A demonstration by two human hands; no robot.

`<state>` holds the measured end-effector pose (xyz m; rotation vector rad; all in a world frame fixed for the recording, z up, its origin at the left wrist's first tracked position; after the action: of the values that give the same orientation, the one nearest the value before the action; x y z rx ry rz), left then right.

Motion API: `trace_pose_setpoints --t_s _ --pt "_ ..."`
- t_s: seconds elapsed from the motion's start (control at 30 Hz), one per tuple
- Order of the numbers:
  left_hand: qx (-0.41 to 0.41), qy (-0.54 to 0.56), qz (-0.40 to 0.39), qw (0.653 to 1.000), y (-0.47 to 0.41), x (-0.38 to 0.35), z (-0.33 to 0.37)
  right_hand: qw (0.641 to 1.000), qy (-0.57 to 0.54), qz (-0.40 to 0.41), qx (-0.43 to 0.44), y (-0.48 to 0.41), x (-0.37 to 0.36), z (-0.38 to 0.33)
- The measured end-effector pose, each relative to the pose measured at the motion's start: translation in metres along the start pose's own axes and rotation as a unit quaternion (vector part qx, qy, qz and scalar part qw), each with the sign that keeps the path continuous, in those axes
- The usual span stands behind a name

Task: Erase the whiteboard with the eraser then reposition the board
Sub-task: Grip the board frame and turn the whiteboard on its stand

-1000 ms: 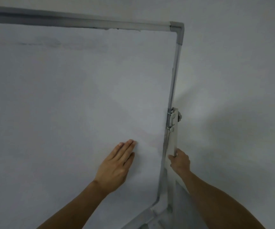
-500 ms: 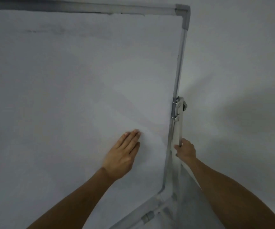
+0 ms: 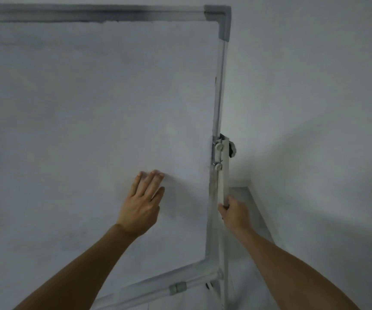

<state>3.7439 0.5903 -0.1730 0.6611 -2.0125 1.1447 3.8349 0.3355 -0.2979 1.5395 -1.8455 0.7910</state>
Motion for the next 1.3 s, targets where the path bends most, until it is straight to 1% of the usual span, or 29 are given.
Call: trace_pose_setpoints --t_s 0.17,0.23,0.3,0.4,0.47,0.57,0.6,0.67,0.73,0.8,0.87,0.97,1.07,1.17,1.23,1.3 --pt "0.008 -0.005 -0.038 0.999 0.018 0.011 0.013 0.999 0.026 -0.016 0.017 0.008 0.002 -0.002" --pt "0.007 -0.001 -0.046 0.999 0.027 0.016 0.017 0.999 0.043 -0.023 0.0 0.015 0.001 -0.001" --pt "0.025 0.016 -0.057 0.998 0.038 0.021 0.014 0.996 0.074 -0.043 -0.029 0.024 -0.002 0.004" --pt "0.072 0.045 -0.067 0.994 0.065 0.029 -0.007 0.978 0.152 -0.121 -0.072 0.047 -0.016 0.015" --pt "0.1 0.058 -0.073 0.991 0.093 0.038 -0.031 0.965 0.183 -0.17 -0.076 0.074 -0.032 0.008" --pt "0.137 0.07 -0.097 0.983 0.149 0.05 -0.074 0.958 0.186 -0.212 -0.048 0.113 -0.071 -0.038" --pt "0.157 0.068 -0.112 0.979 0.186 0.058 -0.101 0.959 0.176 -0.221 -0.03 0.136 -0.098 -0.075" --pt "0.191 0.083 -0.138 0.968 0.227 0.062 -0.135 0.959 0.147 -0.241 -0.004 0.162 -0.13 -0.126" --pt "0.242 0.088 -0.16 0.953 0.283 0.078 -0.181 0.959 0.112 -0.259 0.03 0.199 -0.169 -0.196" --pt "0.303 0.097 -0.179 0.931 0.341 0.097 -0.231 0.956 0.088 -0.273 0.062 0.237 -0.208 -0.265" --pt "0.354 0.105 -0.183 0.911 0.389 0.111 -0.275 0.951 0.073 -0.289 0.084 0.269 -0.236 -0.32" --pt "0.446 0.118 -0.18 0.869 0.464 0.131 -0.347 0.942 0.055 -0.304 0.13 0.311 -0.276 -0.399" --pt "0.539 0.141 -0.157 0.815 0.529 0.141 -0.409 0.935 0.038 -0.31 0.169 0.338 -0.315 -0.467" --pt "0.63 0.188 -0.13 0.742 0.584 0.137 -0.463 0.927 0.026 -0.324 0.187 0.357 -0.354 -0.515" --pt "0.671 0.22 -0.104 0.7 0.614 0.13 -0.503 0.92 0.019 -0.334 0.203 0.366 -0.385 -0.548" --pt "0.694 0.238 -0.076 0.675 0.636 0.125 -0.544 0.915 0.009 -0.341 0.216 0.371 -0.416 -0.581"
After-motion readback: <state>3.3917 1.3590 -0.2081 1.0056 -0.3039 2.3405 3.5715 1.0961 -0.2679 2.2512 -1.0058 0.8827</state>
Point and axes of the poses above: each hand's wrist, its own y-axis away from the middle knuckle, its own x-axis out of the back of the hand, z = x × y, the point moved 9 cm from there along -y, towards the middle knuckle, and after that the axes turned 6 degrees about -z, right-handed, at the moved point
